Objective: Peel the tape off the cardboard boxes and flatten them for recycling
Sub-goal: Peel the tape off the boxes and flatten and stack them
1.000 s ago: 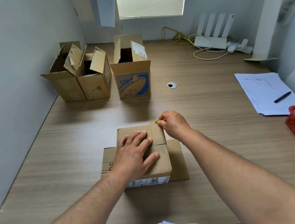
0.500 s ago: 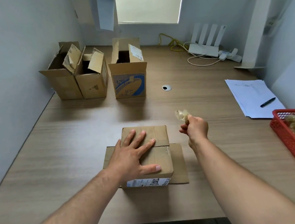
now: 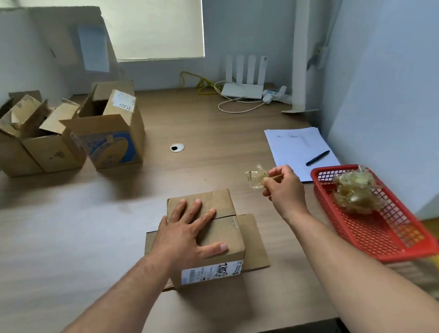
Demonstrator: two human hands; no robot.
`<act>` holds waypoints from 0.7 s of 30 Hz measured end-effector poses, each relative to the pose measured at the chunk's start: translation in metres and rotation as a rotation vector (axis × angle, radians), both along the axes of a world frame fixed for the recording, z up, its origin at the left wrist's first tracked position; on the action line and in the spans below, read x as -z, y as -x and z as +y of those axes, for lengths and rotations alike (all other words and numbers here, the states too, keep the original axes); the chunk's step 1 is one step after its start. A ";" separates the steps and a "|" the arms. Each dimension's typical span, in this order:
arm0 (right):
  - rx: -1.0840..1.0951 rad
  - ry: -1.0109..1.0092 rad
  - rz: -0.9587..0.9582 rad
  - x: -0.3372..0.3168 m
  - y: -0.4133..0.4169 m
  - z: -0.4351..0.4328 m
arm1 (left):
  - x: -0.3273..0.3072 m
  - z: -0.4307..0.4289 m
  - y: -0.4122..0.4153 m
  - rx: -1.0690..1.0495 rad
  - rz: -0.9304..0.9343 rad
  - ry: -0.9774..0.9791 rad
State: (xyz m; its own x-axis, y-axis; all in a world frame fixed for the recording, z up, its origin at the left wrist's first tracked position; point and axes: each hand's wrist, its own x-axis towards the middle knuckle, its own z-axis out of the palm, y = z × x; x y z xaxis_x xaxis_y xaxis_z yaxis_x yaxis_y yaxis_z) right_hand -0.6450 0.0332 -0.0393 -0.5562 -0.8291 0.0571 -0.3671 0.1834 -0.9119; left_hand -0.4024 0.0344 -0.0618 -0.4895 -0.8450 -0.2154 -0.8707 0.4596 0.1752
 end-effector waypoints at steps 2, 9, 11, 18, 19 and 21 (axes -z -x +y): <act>0.032 -0.004 0.121 -0.001 0.041 0.003 | 0.000 0.002 0.022 -0.010 0.004 0.007; 0.355 -0.091 0.346 -0.002 0.165 0.018 | 0.000 0.003 0.078 0.003 0.023 0.010; 0.412 -0.143 0.356 0.002 0.194 0.023 | 0.000 0.002 0.091 0.008 0.007 0.010; 0.367 -0.471 0.444 0.032 0.238 0.027 | 0.002 -0.001 0.116 0.007 -0.004 0.016; 0.356 -0.499 0.450 0.034 0.237 0.025 | 0.002 -0.001 0.117 0.007 -0.008 0.014; 0.344 -0.500 0.442 0.037 0.235 0.022 | 0.001 0.000 0.118 0.003 -0.005 0.006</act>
State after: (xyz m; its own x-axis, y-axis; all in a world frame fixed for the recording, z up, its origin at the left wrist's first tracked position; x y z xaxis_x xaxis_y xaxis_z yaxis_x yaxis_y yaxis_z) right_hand -0.8797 0.0555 -0.0760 -0.8011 -0.5985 -0.0025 -0.5273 0.7077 -0.4702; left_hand -0.5202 0.0342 -0.0632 -0.4906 -0.8451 -0.2125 -0.8703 0.4630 0.1677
